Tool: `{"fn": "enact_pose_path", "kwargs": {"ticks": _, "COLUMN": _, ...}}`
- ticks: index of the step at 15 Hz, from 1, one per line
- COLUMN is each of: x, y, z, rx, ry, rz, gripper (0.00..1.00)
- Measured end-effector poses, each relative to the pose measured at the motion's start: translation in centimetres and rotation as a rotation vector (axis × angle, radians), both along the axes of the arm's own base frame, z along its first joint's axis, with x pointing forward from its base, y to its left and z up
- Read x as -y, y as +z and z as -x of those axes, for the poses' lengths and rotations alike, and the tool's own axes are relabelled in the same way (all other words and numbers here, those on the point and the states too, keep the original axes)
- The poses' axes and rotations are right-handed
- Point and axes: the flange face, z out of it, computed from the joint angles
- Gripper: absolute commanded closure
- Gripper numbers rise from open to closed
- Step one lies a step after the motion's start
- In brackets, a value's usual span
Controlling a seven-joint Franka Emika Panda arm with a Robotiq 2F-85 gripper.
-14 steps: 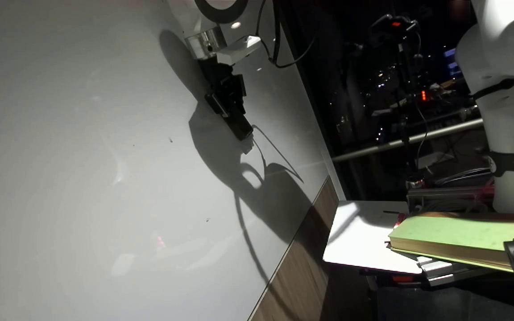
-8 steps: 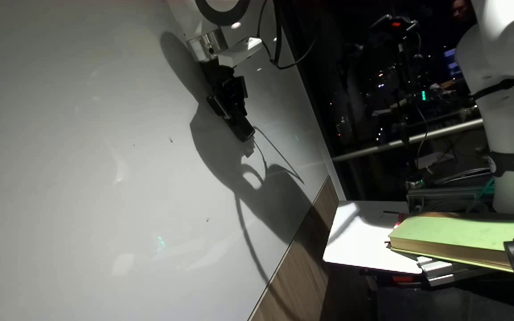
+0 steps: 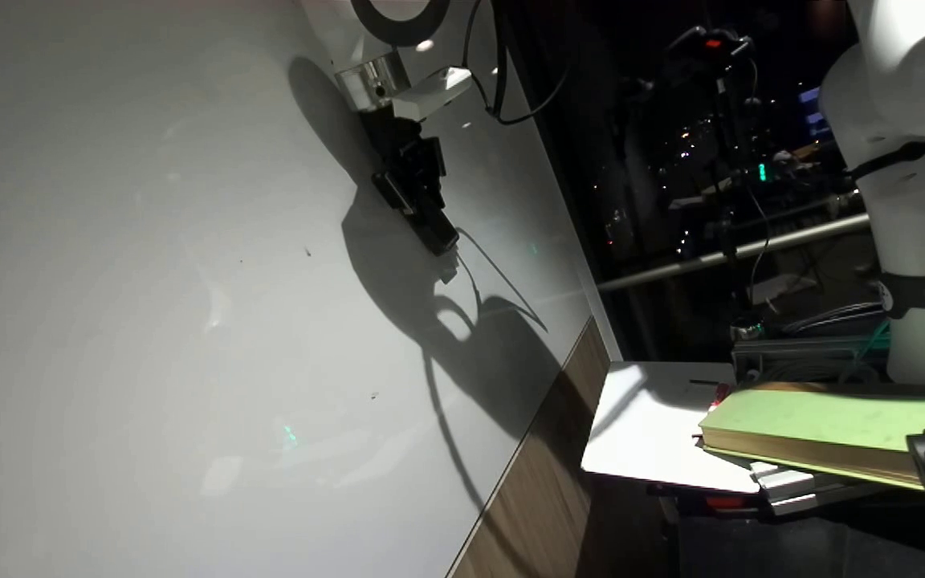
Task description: Use the duster to erase the markings on the board
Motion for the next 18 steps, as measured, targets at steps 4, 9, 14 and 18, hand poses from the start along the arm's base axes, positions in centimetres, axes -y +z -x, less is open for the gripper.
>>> {"fn": "enact_pose_path", "kwargs": {"ticks": 4, "x": -3.4, "y": -5.1, "z": 5.6, "rx": -0.144, "ry": 0.134, "rz": -0.021, "gripper": 0.71}}
{"fn": "enact_pose_path", "kwargs": {"ticks": 9, "x": -6.7, "y": -11.9, "z": 15.3, "rx": -0.267, "ry": 0.205, "rz": 0.009, "gripper": 0.71}}
{"fn": "enact_pose_path", "kwargs": {"ticks": 14, "x": -6.2, "y": -18.3, "z": 20.5, "rx": -0.359, "ry": 0.199, "rz": 0.023, "gripper": 0.71}}
{"fn": "enact_pose_path", "kwargs": {"ticks": 18, "x": -5.1, "y": -21.5, "z": 19.2, "rx": -0.365, "ry": 0.175, "rz": -0.011, "gripper": 0.71}}
